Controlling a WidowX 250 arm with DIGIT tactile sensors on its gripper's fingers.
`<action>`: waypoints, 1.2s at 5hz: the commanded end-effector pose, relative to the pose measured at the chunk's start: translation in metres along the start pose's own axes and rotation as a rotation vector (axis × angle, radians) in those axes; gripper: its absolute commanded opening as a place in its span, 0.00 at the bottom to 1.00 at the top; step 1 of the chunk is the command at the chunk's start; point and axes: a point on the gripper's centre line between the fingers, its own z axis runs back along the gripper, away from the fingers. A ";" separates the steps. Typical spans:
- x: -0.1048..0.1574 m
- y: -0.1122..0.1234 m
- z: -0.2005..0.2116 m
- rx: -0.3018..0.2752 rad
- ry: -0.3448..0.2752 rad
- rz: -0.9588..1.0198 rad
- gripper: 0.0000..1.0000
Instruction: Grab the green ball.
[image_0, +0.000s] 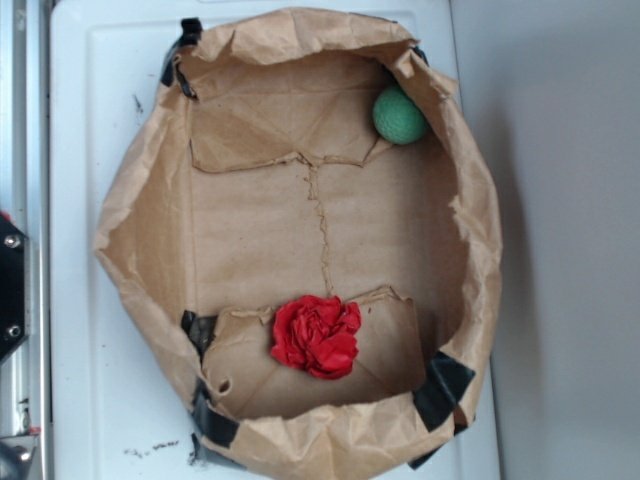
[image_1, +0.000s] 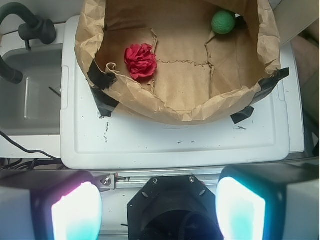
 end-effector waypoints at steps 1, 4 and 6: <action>0.000 0.000 0.000 0.000 0.000 0.000 1.00; 0.083 0.041 -0.063 0.048 -0.078 0.310 1.00; 0.134 0.059 -0.082 0.021 -0.037 0.286 1.00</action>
